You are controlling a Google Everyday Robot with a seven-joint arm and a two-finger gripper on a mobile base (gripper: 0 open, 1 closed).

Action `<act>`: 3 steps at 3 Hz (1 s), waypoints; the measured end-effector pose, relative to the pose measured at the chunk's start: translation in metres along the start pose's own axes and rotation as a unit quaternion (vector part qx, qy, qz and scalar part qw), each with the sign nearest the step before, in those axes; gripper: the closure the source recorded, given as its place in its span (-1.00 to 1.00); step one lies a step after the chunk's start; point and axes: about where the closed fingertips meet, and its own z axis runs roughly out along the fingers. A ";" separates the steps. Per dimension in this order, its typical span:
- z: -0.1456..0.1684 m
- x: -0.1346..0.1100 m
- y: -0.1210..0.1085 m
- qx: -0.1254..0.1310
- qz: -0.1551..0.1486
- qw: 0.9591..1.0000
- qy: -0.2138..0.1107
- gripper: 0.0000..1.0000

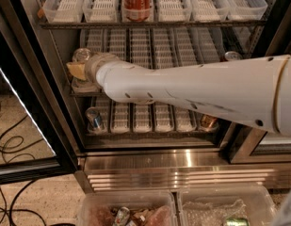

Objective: Pick 7up can from middle shelf of fridge

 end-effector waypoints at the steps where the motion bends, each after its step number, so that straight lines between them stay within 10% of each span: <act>1: -0.003 -0.004 0.000 -0.001 -0.005 1.000 -0.001 1.00; 3: -0.025 -0.023 -0.001 0.007 -0.043 0.999 -0.014 1.00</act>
Offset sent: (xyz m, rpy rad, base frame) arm -0.0216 -0.0084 0.0420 -0.0680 -0.1012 -0.0072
